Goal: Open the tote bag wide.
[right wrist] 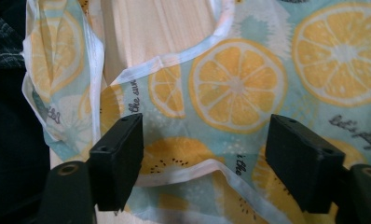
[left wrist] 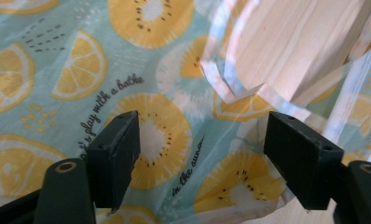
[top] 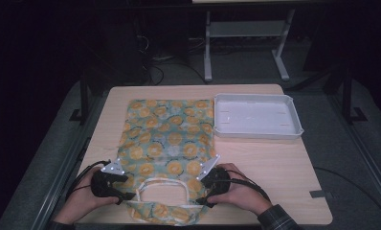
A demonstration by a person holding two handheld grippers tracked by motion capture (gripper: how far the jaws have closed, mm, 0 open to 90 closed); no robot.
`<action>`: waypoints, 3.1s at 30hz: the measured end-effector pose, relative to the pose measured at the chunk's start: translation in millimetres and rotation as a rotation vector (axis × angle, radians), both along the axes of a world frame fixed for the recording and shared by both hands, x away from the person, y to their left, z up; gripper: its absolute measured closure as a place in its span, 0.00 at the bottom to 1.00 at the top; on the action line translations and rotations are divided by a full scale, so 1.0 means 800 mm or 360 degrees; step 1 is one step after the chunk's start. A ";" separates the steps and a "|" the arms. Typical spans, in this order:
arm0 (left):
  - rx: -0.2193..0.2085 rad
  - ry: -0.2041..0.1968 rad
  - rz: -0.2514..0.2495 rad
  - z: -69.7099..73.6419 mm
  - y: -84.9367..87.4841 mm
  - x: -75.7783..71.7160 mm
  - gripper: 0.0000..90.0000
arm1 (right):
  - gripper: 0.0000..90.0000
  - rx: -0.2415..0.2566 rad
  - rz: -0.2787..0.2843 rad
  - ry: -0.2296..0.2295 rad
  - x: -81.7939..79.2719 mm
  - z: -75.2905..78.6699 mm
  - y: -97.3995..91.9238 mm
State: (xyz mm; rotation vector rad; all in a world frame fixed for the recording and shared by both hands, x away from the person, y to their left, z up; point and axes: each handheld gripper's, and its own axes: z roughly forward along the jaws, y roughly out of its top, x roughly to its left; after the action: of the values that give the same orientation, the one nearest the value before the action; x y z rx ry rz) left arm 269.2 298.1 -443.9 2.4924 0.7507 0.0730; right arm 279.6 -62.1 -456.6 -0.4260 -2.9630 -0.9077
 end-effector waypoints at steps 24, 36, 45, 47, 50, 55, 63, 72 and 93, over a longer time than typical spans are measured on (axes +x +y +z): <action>0.0066 -0.0115 -0.0106 -0.009 -0.003 -0.012 0.29 | 0.20 -0.0076 0.0058 -0.0138 -0.006 -0.004 0.002; 0.0035 -0.0137 -0.0059 -0.005 0.003 -0.005 0.59 | 0.51 -0.0037 0.0004 -0.0135 0.007 0.001 -0.007; -0.0005 -0.0128 -0.0028 -0.006 0.004 0.004 0.87 | 0.82 -0.0026 -0.0056 -0.0114 0.023 0.003 -0.013; -0.0022 -0.0104 -0.0016 -0.006 0.002 0.005 0.93 | 0.87 -0.0035 -0.0064 -0.0125 0.025 0.003 -0.013; -0.0026 -0.0084 0.0014 -0.006 0.000 0.005 0.97 | 0.94 -0.0039 -0.0083 -0.0109 0.026 0.003 -0.012; -0.0051 -0.0036 0.0075 -0.006 -0.001 0.004 0.99 | 0.98 0.0011 -0.0139 -0.0032 0.030 0.001 -0.016; -0.0121 0.0012 0.0063 0.000 -0.004 -0.005 0.99 | 0.99 -0.0025 -0.0142 0.0021 0.030 0.004 -0.021; -0.0220 0.0043 -0.0011 0.015 -0.004 -0.023 0.99 | 0.99 -0.0022 -0.0108 0.0074 0.018 0.014 -0.032; -0.0424 -0.0093 -0.0031 0.077 0.006 -0.035 0.99 | 0.99 0.0178 -0.0089 -0.0019 0.011 0.073 -0.057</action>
State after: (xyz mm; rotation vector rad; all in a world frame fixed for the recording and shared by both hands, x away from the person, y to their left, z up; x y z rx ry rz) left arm 241.3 302.7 -382.5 2.2345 0.6655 0.0359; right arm 288.7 -108.0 -398.1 -0.5036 -2.9059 -1.0783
